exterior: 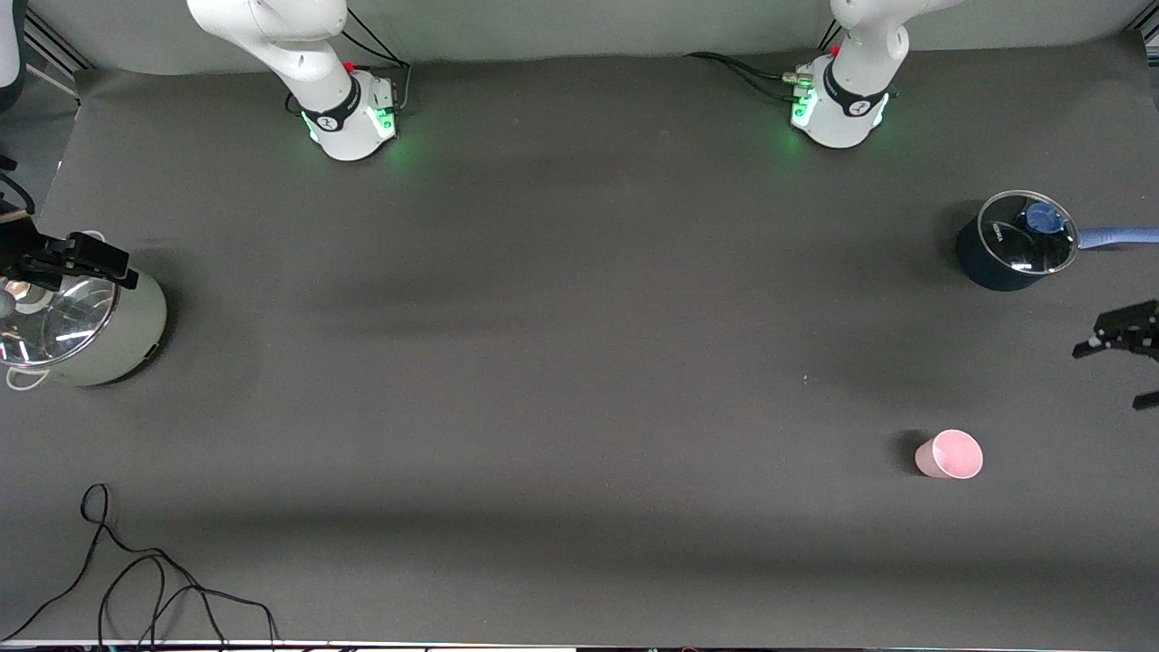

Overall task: Transfer pink cup from left to right arm
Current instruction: 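Move the left gripper from rest toward the pink cup, then lower the open left gripper around the pink cup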

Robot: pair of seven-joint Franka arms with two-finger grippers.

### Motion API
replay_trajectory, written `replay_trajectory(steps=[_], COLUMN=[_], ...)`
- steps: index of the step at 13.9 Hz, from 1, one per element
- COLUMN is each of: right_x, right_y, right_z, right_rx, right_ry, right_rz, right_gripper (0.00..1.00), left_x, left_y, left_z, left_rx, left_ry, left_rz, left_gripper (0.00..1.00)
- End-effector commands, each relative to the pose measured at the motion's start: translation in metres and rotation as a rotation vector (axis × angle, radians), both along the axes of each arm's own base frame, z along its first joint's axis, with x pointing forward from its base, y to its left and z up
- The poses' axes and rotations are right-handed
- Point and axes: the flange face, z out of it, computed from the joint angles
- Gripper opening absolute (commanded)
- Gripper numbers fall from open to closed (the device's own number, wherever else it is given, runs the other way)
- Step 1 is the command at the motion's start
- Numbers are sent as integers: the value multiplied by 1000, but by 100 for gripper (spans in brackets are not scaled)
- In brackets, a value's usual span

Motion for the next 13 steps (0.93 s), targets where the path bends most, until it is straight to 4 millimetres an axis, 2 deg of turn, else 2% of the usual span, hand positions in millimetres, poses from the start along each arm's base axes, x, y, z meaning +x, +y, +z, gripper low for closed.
replay_trajectory(steps=[1,4,6,8,10,13], right_x=[-1,-1,-1,0,-2,-1], right_y=[3,3,3,2,3,4], right_z=[-3,-3,-3,-3,-4,-6], right_rx=[19,19,19,19,19,22], right_ry=[14,14,14,14,18,30], right_rz=[12,14,17,19,17,15], right_gripper=[100,100,100,100,100,100], left_x=[18,21,25,20,20,13], left_y=[32,66,67,74,73,73], left_z=[-66,-142,-184,-228,-261,-297], left_rx=[-101,-229,-293,-365,-418,-468], left_ry=[-87,-161,-211,-269,-328,-383], left_rz=[-98,-146,-195,-214,-236,-252], left_gripper=[100,100,100,100,100,100])
